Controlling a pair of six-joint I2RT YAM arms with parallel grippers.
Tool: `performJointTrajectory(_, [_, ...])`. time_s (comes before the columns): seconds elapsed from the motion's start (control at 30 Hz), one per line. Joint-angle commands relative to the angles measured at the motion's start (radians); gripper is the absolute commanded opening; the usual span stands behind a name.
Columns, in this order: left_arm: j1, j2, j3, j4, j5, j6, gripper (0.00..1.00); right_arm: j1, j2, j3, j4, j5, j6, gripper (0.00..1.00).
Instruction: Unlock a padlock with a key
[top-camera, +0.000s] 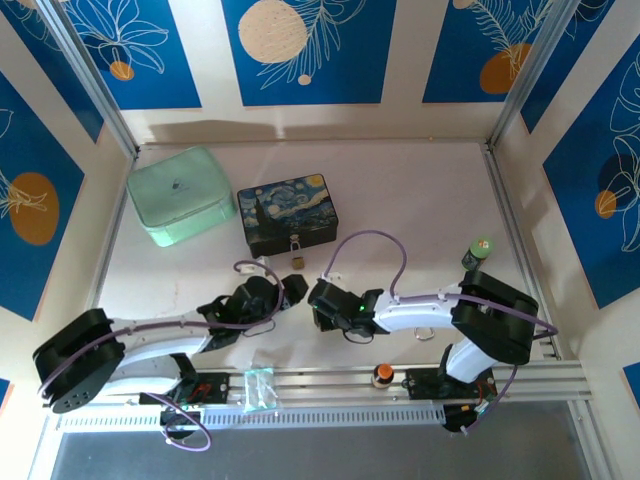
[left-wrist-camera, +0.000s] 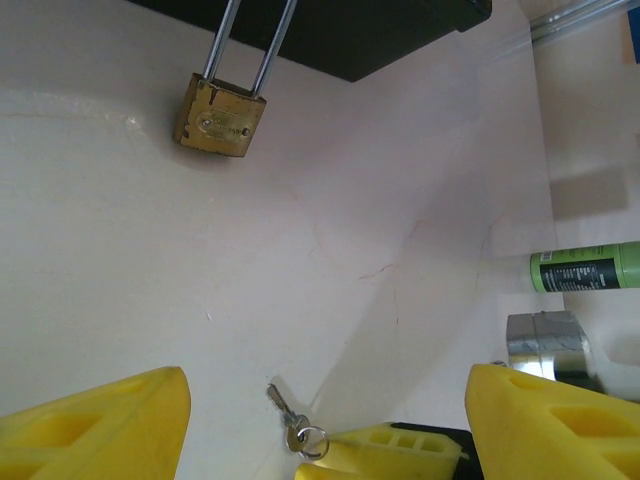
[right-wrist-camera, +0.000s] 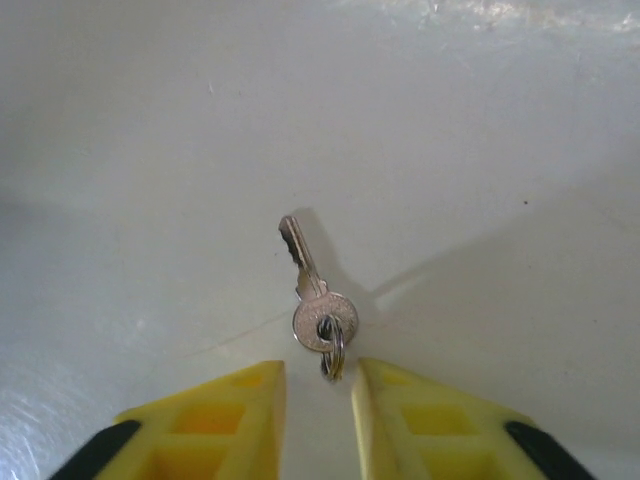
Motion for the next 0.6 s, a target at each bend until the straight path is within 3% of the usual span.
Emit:
performJointTrajectory(0.0, [-0.006,-0.027,-0.013,-0.036,-0.027,0.016,0.73,-0.025,0.013,0.015,-0.195,-0.033,-0.045,0.3])
performJointTrajectory(0.23, [-0.006,-0.131,-0.067,-0.085,-0.072,0.004,0.74,-0.072,0.049,0.066,-0.175,-0.02,-0.103,0.33])
performJointTrajectory(0.57, [-0.006,-0.25,-0.088,-0.18,-0.113,0.026,0.76,-0.043,0.172,0.181,-0.174,-0.018,-0.158,0.33])
